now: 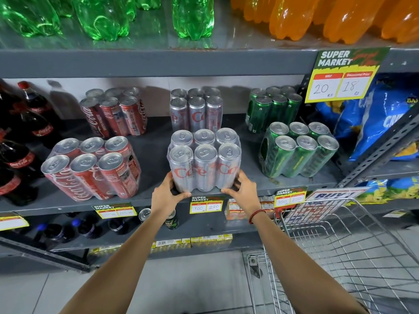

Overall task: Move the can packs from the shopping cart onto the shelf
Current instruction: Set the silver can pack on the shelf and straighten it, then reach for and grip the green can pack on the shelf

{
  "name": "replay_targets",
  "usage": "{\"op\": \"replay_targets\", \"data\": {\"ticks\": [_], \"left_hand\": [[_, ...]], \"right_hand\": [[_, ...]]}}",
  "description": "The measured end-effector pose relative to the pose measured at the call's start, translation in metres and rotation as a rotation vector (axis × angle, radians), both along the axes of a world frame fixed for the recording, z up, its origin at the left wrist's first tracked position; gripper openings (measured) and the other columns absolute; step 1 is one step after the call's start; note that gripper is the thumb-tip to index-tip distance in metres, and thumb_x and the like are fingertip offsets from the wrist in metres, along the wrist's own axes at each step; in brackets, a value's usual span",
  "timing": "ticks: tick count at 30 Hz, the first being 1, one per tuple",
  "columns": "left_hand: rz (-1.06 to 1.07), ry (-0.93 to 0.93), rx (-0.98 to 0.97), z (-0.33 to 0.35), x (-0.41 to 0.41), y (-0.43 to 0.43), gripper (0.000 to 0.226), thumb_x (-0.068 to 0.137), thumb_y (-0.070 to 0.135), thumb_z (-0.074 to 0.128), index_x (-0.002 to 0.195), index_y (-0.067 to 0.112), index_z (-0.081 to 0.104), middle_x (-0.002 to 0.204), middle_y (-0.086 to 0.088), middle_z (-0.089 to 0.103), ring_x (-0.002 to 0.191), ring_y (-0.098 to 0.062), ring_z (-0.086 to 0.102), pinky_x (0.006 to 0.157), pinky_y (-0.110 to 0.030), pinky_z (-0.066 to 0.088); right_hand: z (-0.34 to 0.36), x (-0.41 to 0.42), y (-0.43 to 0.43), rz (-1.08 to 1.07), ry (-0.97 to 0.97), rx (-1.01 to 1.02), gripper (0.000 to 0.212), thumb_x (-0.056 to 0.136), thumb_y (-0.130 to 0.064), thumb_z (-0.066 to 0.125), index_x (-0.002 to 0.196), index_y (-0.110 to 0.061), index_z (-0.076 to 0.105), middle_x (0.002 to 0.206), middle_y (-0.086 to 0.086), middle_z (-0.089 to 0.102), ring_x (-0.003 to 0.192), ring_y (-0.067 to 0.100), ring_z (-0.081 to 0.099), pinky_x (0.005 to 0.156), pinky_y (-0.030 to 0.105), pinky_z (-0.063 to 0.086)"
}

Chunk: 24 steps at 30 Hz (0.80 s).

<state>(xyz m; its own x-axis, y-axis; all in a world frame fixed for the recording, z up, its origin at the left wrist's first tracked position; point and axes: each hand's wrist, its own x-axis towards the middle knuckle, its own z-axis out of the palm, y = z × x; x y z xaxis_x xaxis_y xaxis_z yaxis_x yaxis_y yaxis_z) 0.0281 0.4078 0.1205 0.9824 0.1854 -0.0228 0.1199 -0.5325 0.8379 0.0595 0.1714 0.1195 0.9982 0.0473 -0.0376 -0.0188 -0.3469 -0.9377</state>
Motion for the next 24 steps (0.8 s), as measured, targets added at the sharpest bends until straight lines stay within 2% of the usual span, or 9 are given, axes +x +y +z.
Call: {"op": "replay_targets", "data": {"ticks": [5,7,12,14,16,19,20,22,24], "left_hand": [[0.018,0.009,-0.012,0.0,0.001,-0.001,0.074,0.06,0.034,0.084,0.123,0.03,0.047,0.119,0.005,0.068,0.11,-0.019,0.063,0.096,-0.043,0.051],[0.026,0.012,-0.014,0.001,-0.001,-0.003,0.075,0.062,0.031,0.084,0.126,0.028,0.046,0.122,0.003,0.067,0.113,-0.019,0.061,0.098,-0.042,0.049],[0.151,-0.041,-0.03,0.006,-0.014,-0.024,0.075,0.068,0.013,0.08,0.132,0.014,0.042,0.126,-0.007,0.061,0.116,-0.022,0.056,0.094,-0.033,0.044],[0.33,-0.143,-0.03,0.006,-0.027,-0.046,0.068,0.07,0.008,0.077,0.128,0.009,0.043,0.123,-0.014,0.055,0.107,-0.019,0.051,0.089,-0.033,0.043],[0.454,-0.274,-0.053,0.005,-0.042,-0.071,0.049,0.075,0.007,0.072,0.117,0.005,0.047,0.11,-0.016,0.053,0.087,-0.011,0.044,0.079,-0.033,0.043],[0.256,-0.336,-0.142,0.006,-0.049,-0.114,0.021,0.083,0.008,0.065,0.098,0.018,0.053,0.089,-0.005,0.054,0.07,-0.017,0.05,0.064,-0.031,0.045],[0.125,-0.319,-0.173,0.008,-0.047,-0.129,0.021,0.085,0.008,0.064,0.092,0.025,0.053,0.084,-0.002,0.056,0.067,-0.016,0.053,0.062,-0.027,0.047],[-0.112,-0.275,-0.148,0.013,-0.036,-0.16,0.019,0.085,0.01,0.064,0.089,0.027,0.056,0.083,0.0,0.058,0.067,-0.007,0.056,0.061,-0.018,0.047],[-0.253,-0.246,-0.037,0.019,-0.017,-0.191,0.02,0.084,0.013,0.064,0.102,0.019,0.061,0.092,0.005,0.055,0.073,0.0,0.058,0.068,-0.022,0.05]], "right_hand": [[0.002,0.0,0.001,0.028,0.009,-0.001,0.067,0.072,-0.002,0.076,0.131,-0.011,0.045,0.115,-0.006,0.059,0.107,0.009,0.057,0.08,-0.003,0.043],[0.003,-0.001,0.001,0.035,0.01,-0.02,0.068,0.073,-0.003,0.076,0.132,-0.011,0.043,0.116,-0.004,0.059,0.108,0.009,0.056,0.091,0.009,0.045],[0.008,-0.007,0.001,0.012,-0.014,-0.004,0.071,0.071,-0.004,0.078,0.132,-0.012,0.042,0.12,0.003,0.061,0.108,0.01,0.056,0.102,0.031,0.047],[0.01,-0.011,-0.01,-0.048,-0.026,0.023,0.078,0.069,-0.011,0.081,0.136,-0.013,0.041,0.121,-0.003,0.056,0.112,0.008,0.052,0.102,0.029,0.045],[0.011,-0.015,-0.033,-0.155,-0.047,0.031,0.073,0.07,-0.017,0.081,0.134,-0.013,0.046,0.12,-0.007,0.054,0.113,0.009,0.053,0.098,0.027,0.046],[0.012,-0.021,-0.084,-0.412,-0.106,0.02,0.048,0.076,-0.018,0.077,0.118,-0.01,0.058,0.112,0.0,0.06,0.107,0.02,0.059,0.084,0.019,0.05],[0.012,-0.023,-0.103,-0.513,-0.137,0.015,0.042,0.077,-0.017,0.076,0.113,-0.007,0.059,0.109,0.006,0.061,0.104,0.024,0.06,0.082,0.022,0.052],[0.014,-0.022,-0.14,-0.672,-0.154,0.002,0.039,0.077,-0.012,0.076,0.109,-0.001,0.056,0.104,0.016,0.06,0.096,0.027,0.058,0.088,0.041,0.052],[0.019,-0.015,-0.172,-0.729,-0.101,-0.031,0.053,0.073,-0.012,0.078,0.117,-0.001,0.05,0.112,0.02,0.057,0.1,0.028,0.056,0.094,0.044,0.048]]}}
